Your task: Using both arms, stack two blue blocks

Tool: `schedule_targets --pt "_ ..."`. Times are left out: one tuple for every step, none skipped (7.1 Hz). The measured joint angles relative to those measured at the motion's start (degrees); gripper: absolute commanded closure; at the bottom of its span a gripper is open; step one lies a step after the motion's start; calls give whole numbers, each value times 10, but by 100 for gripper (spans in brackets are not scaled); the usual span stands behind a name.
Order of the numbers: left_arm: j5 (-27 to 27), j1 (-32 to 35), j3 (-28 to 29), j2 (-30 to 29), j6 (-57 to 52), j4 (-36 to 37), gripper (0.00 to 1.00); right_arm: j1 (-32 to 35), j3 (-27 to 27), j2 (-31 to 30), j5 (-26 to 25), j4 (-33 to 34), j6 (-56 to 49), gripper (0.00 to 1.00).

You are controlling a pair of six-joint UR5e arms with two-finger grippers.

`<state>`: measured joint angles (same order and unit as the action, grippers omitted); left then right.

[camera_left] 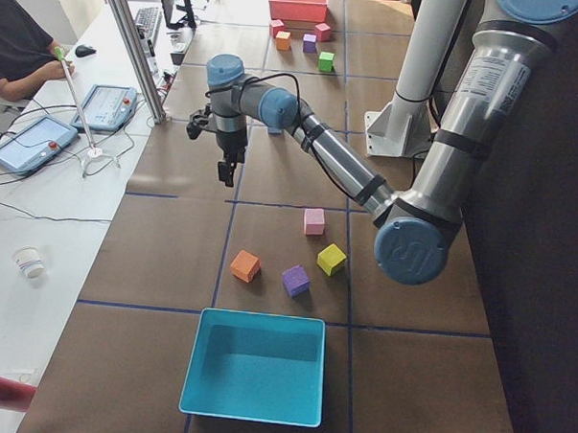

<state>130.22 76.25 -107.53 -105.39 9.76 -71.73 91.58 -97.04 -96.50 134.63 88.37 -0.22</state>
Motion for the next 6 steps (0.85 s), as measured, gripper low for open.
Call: schedule_targets --pt "15 59 56 22 -105 -6 0 0 0 1 1 -1 1 0" --pt "38 115 135 34 -201 -28 0 0 -1 2 2 -2 2 0" --pt "57 154 216 49 -259 -86 0 0 -3 3 3 -2 1 0" --pt "67 173 271 69 -271 -155 0 0 -3 3 4 -2 1 0" --pt "70 180 295 84 -255 -196 0 0 -4 4 4 -2 1 0" --pt "69 183 301 94 -239 -213 0 0 -4 5 4 -2 1 0"
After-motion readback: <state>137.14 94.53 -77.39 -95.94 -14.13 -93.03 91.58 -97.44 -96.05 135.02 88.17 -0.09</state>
